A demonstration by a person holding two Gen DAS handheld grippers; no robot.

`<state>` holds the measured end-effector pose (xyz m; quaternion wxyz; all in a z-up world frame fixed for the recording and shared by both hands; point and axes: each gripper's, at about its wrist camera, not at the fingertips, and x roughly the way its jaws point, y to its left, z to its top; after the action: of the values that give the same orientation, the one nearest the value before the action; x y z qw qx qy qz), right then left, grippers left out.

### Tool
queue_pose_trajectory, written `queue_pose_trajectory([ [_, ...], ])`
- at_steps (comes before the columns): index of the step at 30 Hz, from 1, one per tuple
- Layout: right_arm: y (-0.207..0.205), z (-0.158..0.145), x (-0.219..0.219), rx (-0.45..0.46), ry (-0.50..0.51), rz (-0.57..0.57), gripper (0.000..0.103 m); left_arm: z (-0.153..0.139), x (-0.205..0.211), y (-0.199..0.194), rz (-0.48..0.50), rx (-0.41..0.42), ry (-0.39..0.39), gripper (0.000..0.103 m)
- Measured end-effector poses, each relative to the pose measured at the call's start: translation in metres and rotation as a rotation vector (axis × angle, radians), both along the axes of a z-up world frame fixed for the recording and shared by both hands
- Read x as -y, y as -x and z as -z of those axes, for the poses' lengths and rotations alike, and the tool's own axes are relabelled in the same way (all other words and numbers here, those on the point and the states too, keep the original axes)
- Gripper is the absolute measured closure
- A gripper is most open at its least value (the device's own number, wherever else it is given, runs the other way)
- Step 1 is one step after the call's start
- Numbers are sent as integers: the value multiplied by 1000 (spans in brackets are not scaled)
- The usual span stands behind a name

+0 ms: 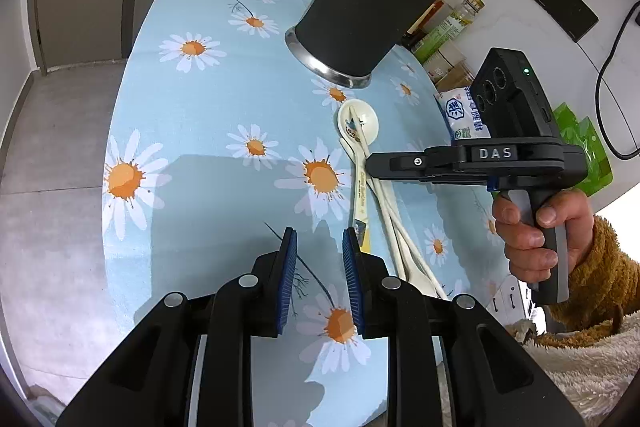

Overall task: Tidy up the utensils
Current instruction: 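Close the right tool on the last wooden chopstick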

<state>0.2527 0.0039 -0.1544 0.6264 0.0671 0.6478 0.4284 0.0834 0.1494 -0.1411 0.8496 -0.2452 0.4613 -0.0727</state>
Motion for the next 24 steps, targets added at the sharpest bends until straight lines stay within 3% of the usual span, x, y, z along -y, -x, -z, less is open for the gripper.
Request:
queue_pose_trajectory([
  [12,1,1,7,-35,-37,17,97,0,-1,-8,32,-1,-6,81],
  [24,-1,-19,23,-20,-108,41,97,-6,6,-26,68,-12,-33,80],
])
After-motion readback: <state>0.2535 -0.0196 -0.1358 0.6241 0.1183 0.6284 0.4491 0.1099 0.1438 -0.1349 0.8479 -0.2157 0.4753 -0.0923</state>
